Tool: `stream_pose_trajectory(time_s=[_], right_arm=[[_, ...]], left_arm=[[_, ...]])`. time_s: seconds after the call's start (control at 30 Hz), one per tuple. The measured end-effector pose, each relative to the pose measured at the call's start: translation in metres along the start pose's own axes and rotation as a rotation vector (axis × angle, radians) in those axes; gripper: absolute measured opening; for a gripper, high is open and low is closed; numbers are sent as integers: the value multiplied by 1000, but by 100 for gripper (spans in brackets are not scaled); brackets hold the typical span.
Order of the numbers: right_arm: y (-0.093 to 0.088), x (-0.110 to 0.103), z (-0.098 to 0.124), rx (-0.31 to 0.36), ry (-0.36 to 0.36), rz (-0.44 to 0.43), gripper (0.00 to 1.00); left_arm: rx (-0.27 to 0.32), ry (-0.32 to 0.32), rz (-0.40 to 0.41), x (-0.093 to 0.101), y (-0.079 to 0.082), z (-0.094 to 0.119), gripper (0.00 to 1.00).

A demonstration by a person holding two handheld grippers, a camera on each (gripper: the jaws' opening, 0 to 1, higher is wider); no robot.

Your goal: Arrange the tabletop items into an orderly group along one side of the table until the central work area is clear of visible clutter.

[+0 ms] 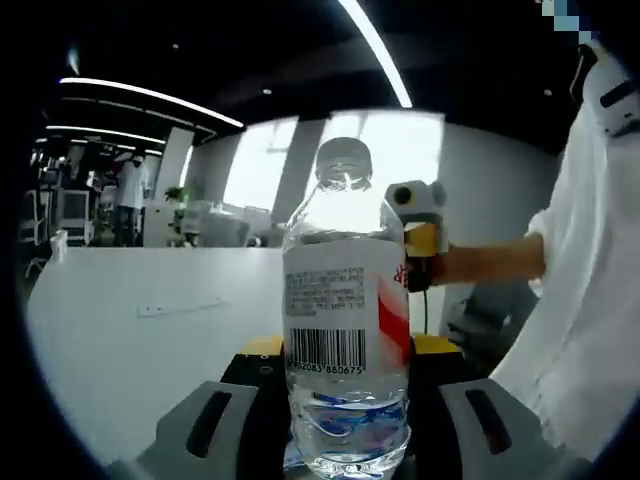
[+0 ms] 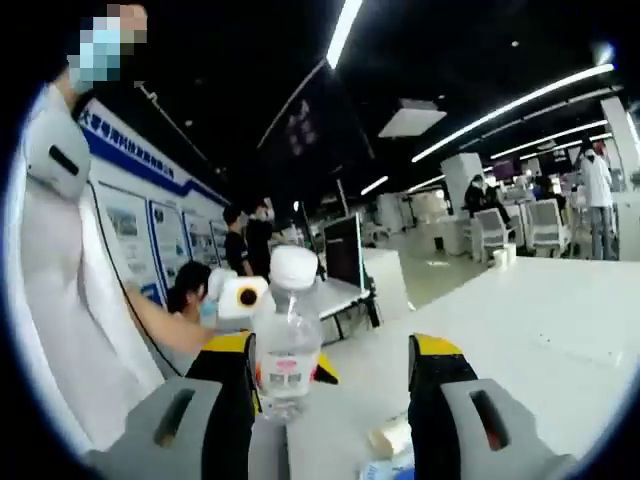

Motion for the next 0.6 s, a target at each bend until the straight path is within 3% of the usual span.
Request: stream_pose_trajectory(time_s=[0.1,0.3,0.6], right_arm=[[2,-8,-11,12,18,-26,70],[-8,-22,-36,-9,64,-89,67],[-13,-22,-51,-33,96,-137,44]], left_arm=[[23,-12,20,3,0,-3,41],[24,-19,28,8,-3,-9,41],[34,1,43,9,-4,-4,42]])
Point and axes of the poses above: the point that each gripper's makers call its tool centre point, and the gripper's own axes: z roughly backward along the fingers, x roughly to its right, y roughly out of its top, the point moved 6 cm from there along z, roughly backward along the fingers, and after that the axes turned 7 degrees about -y, right-handed, at the moved point
